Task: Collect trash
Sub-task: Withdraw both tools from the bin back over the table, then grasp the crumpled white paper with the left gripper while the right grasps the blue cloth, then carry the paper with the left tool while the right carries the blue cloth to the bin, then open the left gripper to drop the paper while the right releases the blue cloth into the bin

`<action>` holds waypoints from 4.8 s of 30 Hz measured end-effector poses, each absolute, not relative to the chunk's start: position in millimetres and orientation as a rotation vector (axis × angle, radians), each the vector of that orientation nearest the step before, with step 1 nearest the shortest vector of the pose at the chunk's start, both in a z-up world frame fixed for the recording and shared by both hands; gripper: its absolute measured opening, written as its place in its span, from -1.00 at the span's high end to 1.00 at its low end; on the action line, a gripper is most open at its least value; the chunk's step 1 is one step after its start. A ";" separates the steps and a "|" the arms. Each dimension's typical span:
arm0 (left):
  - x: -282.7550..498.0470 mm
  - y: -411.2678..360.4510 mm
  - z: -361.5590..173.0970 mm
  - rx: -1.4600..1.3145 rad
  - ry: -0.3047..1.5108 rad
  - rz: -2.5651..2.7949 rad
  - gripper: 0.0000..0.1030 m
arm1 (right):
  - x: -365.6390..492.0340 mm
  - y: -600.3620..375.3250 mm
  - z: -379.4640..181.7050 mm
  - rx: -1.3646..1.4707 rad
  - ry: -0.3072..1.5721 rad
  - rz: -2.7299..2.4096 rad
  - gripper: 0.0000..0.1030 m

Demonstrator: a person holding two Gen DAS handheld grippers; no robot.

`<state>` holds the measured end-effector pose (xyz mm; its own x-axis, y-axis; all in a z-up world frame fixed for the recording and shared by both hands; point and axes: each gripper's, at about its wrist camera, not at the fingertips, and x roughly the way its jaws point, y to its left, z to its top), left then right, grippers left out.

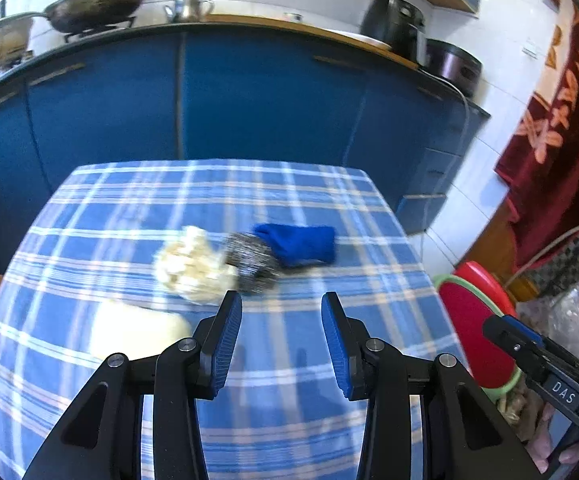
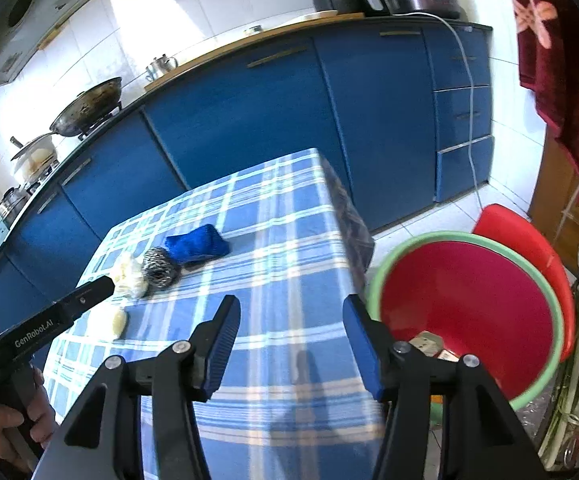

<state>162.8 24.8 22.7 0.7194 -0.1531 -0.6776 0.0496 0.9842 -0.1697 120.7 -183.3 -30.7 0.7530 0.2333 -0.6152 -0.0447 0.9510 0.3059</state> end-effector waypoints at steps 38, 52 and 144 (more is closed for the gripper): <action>239.7 99.3 -31.6 -0.263 0.844 -0.065 0.18 | 264.2 -73.1 -59.4 0.214 0.809 0.203 -0.17; 241.3 98.9 -35.9 -0.279 0.827 -0.097 0.31 | 272.2 -64.3 -79.2 0.206 0.836 0.237 0.25; 171.7 -209.0 -18.1 0.043 0.889 -0.574 0.41 | 84.3 -348.5 -80.2 0.460 0.695 -0.199 0.60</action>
